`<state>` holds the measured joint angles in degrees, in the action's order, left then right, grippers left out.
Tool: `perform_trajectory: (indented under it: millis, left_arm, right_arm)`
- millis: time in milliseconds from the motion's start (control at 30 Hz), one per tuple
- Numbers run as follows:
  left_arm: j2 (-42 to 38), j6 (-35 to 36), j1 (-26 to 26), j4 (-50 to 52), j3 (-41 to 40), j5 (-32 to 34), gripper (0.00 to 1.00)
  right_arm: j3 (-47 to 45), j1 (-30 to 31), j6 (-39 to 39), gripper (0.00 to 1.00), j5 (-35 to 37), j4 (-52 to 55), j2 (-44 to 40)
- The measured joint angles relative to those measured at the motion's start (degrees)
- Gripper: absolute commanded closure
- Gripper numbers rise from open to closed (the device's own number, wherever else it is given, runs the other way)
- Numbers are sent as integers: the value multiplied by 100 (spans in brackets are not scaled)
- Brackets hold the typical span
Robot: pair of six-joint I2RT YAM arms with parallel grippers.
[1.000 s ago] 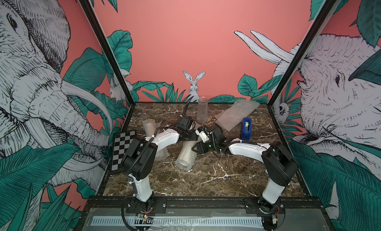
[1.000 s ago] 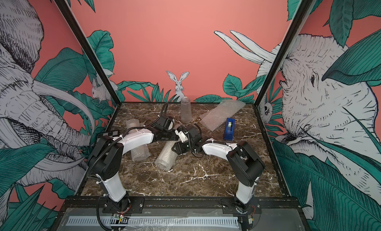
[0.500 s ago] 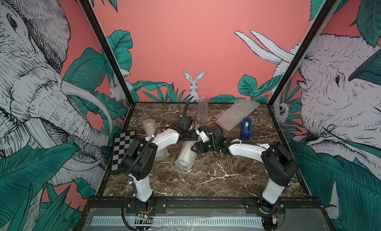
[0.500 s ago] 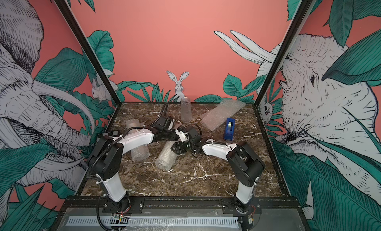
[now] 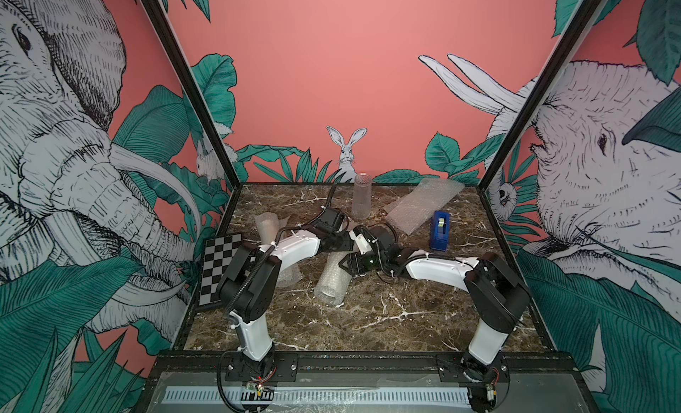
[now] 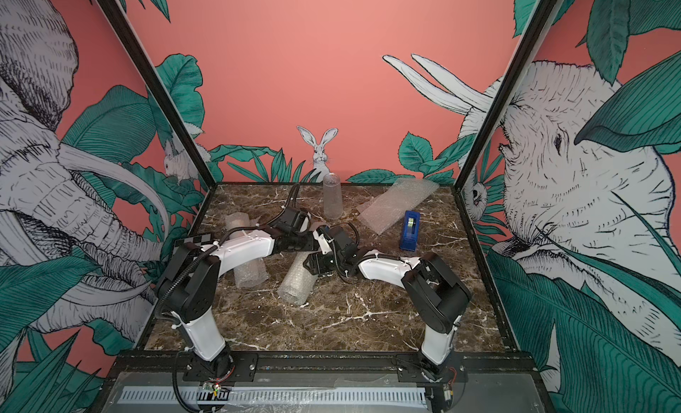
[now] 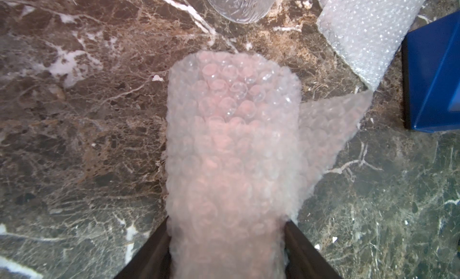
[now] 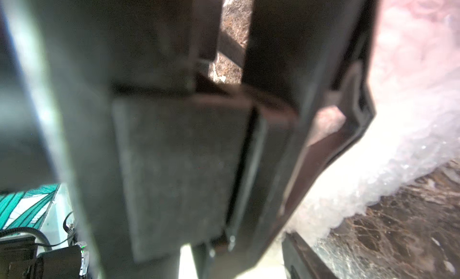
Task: Wrap vases in bubble wrap
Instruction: Stick the tape on the bubble wrap.
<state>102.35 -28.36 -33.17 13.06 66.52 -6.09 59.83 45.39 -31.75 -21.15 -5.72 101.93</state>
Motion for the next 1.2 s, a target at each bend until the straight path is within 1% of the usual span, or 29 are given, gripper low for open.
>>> perform_trajectory:
  millis: [200,367,667,900,1200]
  left_arm:
    - [-59,-9,4,-85,-96,35,37]
    - [-92,35,4,-111,-136,83,40]
    - [-114,103,4,-164,-168,122,42]
    - [-122,101,4,-170,-175,144,45]
    - [-131,98,4,-177,-184,151,52]
  right_arm:
    - [28,-2,-179,32,63,-42,127]
    - [74,11,-197,31,61,-24,160]
    - [61,37,-313,21,61,-105,146]
    - [-232,44,-466,20,55,-595,42]
    - [-675,55,-645,22,33,-1335,-125]
